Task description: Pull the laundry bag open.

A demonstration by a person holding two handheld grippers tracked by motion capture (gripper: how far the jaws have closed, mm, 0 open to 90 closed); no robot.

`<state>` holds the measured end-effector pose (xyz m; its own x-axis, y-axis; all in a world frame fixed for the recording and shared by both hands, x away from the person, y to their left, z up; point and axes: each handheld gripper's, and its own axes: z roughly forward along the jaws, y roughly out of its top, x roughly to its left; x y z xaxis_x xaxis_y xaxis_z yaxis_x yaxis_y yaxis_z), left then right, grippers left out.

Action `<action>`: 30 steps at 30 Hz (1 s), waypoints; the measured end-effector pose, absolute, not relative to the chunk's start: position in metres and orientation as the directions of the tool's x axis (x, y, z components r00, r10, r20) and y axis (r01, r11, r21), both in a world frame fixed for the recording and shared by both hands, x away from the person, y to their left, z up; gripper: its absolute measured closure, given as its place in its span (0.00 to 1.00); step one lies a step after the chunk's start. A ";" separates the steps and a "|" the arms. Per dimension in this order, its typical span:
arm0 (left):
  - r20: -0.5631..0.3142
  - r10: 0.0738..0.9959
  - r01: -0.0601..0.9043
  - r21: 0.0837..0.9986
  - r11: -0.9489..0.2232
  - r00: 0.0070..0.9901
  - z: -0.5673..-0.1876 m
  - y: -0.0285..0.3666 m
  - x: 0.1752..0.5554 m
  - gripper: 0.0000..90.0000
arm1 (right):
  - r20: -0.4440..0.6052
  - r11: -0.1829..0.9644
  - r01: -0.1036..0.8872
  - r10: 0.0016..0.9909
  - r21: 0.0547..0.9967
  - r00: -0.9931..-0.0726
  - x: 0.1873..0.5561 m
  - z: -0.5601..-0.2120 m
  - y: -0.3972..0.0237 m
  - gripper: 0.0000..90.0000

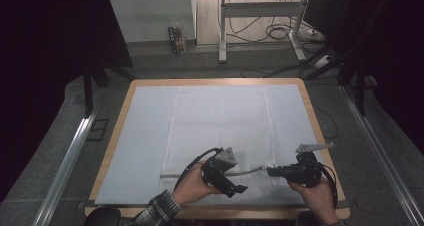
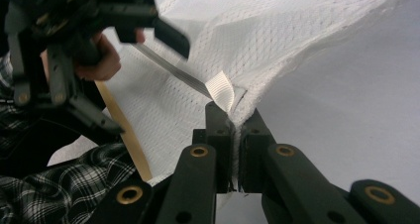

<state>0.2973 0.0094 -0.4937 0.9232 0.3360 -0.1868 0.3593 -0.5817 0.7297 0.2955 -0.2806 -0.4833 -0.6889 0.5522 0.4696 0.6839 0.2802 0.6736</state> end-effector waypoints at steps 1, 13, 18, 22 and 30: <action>-0.185 0.351 0.367 0.729 -0.577 0.918 -0.492 0.008 0.302 0.09 | 0.468 0.282 0.682 0.551 0.675 -0.691 0.295 -0.483 -0.280 0.95; -0.161 0.416 0.387 0.744 -0.545 0.895 -0.474 -0.030 0.348 0.05 | 0.460 0.290 0.677 0.552 0.676 -0.696 0.295 -0.485 -0.281 0.95; -0.119 0.416 0.353 0.758 -0.549 0.901 -0.474 -0.048 0.356 0.02 | 0.453 0.296 0.671 0.551 0.680 -0.701 0.295 -0.484 -0.281 0.94; -0.086 0.396 0.323 0.745 -0.584 0.914 -0.475 -0.057 0.360 0.02 | 0.451 0.298 0.671 0.552 0.679 -0.702 0.295 -0.484 -0.282 0.94; -0.128 0.364 0.332 0.744 -0.579 0.923 -0.480 -0.054 0.358 0.02 | 0.444 0.303 0.674 0.562 0.674 -0.697 0.295 -0.484 -0.282 0.94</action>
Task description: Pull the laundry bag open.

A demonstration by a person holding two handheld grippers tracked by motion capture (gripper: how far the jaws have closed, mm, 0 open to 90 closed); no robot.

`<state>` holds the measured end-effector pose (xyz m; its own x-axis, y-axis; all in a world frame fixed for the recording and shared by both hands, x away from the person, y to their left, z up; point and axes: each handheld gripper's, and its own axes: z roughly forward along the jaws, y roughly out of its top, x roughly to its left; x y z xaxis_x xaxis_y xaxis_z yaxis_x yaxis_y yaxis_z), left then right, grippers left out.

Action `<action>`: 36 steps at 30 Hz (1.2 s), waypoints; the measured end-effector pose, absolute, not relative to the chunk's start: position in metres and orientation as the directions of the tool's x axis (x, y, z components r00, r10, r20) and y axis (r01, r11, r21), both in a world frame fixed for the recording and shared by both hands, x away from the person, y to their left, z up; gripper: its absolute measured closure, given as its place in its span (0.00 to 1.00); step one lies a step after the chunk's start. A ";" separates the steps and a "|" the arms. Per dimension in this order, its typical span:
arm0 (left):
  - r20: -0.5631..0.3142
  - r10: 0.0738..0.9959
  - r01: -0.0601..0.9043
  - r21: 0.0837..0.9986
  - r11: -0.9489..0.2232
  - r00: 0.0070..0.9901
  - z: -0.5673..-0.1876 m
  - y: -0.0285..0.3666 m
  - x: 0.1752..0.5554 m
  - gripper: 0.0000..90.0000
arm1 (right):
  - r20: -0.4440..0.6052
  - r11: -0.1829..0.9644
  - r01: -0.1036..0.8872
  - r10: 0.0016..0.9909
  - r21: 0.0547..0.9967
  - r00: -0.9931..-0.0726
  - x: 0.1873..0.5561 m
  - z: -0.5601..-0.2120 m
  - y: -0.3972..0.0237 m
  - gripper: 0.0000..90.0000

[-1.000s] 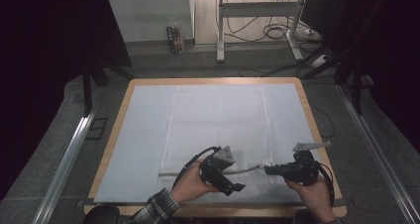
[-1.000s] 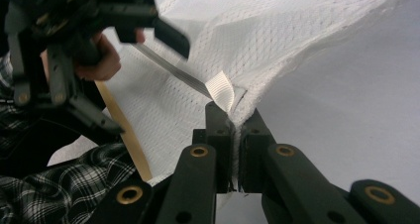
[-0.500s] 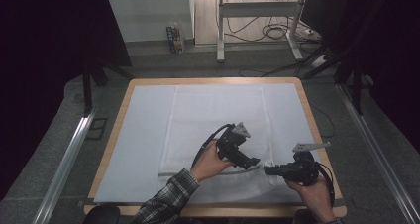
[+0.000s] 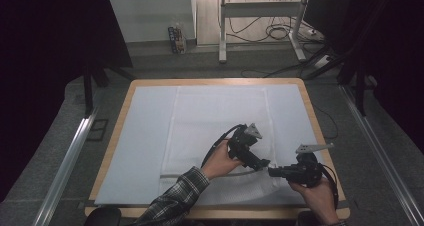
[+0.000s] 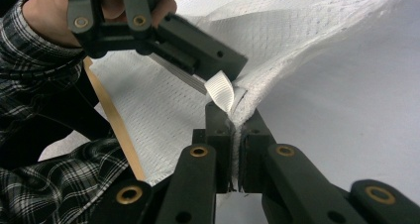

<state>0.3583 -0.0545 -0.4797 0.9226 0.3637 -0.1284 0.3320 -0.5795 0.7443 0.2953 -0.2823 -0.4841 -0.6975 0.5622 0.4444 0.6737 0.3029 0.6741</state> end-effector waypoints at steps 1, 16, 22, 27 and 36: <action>-0.131 0.360 0.332 0.744 -0.580 0.924 -0.480 -0.053 0.358 0.02 | 0.444 0.302 0.674 0.563 0.674 -0.697 0.295 -0.484 -0.282 0.94; -0.132 0.378 0.337 0.765 -0.548 0.916 -0.472 -0.058 0.357 0.01 | 0.441 0.303 0.672 0.564 0.676 -0.698 0.295 -0.483 -0.282 0.94; -0.127 0.366 0.329 0.756 -0.566 0.922 -0.474 -0.062 0.358 0.02 | 0.436 0.307 0.670 0.566 0.676 -0.700 0.295 -0.483 -0.281 0.94; -0.100 0.353 0.308 0.735 -0.604 0.930 -0.476 -0.061 0.357 0.02 | 0.432 0.306 0.670 0.572 0.676 -0.697 0.295 -0.483 -0.282 0.94; -0.102 0.353 0.316 0.712 -0.628 0.930 -0.479 -0.052 0.354 0.03 | 0.437 0.299 0.672 0.572 0.677 -0.695 0.295 -0.482 -0.283 0.94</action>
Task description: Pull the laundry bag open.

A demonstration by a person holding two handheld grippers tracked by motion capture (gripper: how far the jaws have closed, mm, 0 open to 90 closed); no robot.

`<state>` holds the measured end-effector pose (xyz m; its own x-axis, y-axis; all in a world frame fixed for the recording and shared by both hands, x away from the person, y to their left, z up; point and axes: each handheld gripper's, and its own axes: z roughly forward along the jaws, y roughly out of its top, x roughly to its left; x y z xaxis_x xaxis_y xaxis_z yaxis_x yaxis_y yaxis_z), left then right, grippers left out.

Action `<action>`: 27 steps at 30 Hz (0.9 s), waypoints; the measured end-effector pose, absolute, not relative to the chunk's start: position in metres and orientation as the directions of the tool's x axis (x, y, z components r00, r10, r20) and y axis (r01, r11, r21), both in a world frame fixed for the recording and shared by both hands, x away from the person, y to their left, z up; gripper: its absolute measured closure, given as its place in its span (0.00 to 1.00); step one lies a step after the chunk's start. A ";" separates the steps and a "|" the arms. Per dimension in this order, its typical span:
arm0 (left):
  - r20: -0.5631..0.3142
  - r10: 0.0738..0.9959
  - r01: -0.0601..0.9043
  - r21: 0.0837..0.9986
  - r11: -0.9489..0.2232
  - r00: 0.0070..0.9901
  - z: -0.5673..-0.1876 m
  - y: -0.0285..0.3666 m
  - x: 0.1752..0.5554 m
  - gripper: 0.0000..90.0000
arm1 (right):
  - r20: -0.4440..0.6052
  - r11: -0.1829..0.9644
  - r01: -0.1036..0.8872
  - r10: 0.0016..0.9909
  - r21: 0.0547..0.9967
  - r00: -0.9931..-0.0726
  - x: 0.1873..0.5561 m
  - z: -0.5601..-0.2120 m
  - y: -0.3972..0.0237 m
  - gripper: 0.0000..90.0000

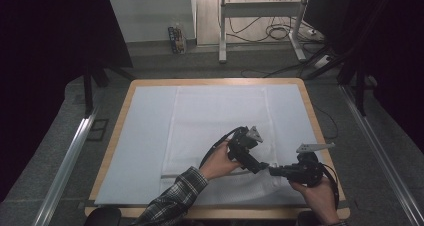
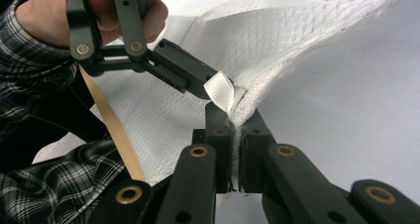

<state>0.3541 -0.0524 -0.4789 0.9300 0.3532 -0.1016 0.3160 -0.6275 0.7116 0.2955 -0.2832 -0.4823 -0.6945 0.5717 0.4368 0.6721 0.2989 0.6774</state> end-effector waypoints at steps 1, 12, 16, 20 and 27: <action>-0.113 0.353 0.323 0.714 -0.621 0.929 -0.479 -0.051 0.354 0.03 | 0.435 0.299 0.668 0.569 0.681 -0.698 0.296 -0.483 -0.283 0.94; -0.087 0.211 0.209 0.712 -0.670 0.974 -0.486 -0.031 0.336 0.37 | 0.434 0.291 0.666 0.572 0.687 -0.697 0.296 -0.481 -0.284 0.94; -0.081 0.163 0.172 0.703 -0.690 0.983 -0.490 -0.030 0.329 0.49 | 0.434 0.291 0.667 0.573 0.686 -0.696 0.296 -0.481 -0.284 0.94; -0.087 0.132 0.155 0.693 -0.704 0.988 -0.490 -0.029 0.325 0.57 | 0.436 0.290 0.670 0.573 0.684 -0.694 0.295 -0.481 -0.284 0.94; -0.112 0.128 0.170 0.668 -0.724 0.985 -0.495 -0.032 0.322 0.57 | 0.434 0.290 0.666 0.572 0.687 -0.696 0.296 -0.481 -0.283 0.94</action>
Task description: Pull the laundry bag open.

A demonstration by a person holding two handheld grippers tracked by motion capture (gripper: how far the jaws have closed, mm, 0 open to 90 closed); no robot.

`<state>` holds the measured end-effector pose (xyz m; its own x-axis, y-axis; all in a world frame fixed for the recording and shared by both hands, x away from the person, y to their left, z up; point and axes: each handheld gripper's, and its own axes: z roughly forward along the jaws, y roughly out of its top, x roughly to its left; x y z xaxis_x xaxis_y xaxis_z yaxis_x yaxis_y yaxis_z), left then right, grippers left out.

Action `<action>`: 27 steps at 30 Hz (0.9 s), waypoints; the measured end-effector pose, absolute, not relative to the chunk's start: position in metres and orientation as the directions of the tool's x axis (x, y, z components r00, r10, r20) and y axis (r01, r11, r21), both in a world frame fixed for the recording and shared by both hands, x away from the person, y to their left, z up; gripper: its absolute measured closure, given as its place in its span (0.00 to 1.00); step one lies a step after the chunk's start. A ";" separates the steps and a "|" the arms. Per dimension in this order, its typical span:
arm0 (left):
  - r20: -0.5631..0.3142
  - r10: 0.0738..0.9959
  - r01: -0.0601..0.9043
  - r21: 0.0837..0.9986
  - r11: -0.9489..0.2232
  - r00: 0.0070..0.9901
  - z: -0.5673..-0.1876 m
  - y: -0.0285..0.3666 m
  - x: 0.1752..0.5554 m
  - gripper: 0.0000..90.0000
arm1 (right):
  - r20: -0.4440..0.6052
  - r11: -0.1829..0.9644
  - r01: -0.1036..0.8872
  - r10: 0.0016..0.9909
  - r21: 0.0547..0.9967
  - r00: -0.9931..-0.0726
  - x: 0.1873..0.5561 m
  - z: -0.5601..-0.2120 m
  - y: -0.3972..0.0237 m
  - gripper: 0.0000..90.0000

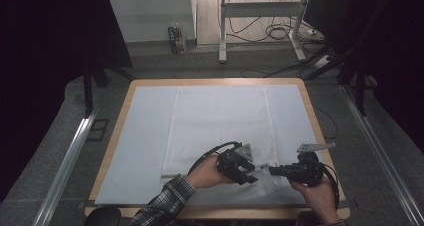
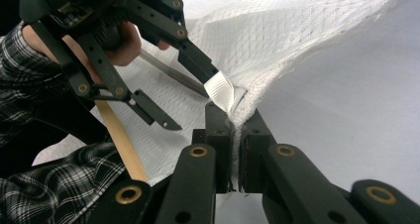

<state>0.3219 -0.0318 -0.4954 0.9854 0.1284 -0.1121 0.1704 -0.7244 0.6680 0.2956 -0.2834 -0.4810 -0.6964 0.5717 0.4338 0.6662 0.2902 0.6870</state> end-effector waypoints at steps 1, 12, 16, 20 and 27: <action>-0.118 0.127 0.173 0.666 -0.725 0.985 -0.496 -0.033 0.322 0.56 | 0.436 0.290 0.669 0.572 0.685 -0.695 0.295 -0.481 -0.283 0.94; -0.163 0.108 0.192 0.684 -0.704 0.981 -0.492 -0.037 0.318 0.56 | 0.433 0.290 0.666 0.573 0.687 -0.696 0.296 -0.481 -0.284 0.94; -0.175 0.111 0.202 0.687 -0.698 0.978 -0.490 -0.038 0.318 0.59 | 0.435 0.291 0.668 0.573 0.685 -0.695 0.296 -0.481 -0.283 0.94; -0.201 0.132 0.236 0.691 -0.683 0.971 -0.489 -0.039 0.322 0.66 | 0.435 0.291 0.668 0.573 0.685 -0.695 0.296 -0.481 -0.283 0.94; -0.229 0.156 0.273 0.687 -0.673 0.961 -0.489 -0.041 0.331 0.79 | 0.434 0.292 0.668 0.573 0.684 -0.695 0.296 -0.481 -0.283 0.94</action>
<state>0.3306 -0.0410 -0.4886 0.9608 0.1561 -0.2291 0.2732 -0.6730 0.6873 0.2961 -0.2829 -0.4813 -0.6953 0.5729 0.4339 0.6680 0.2924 0.6843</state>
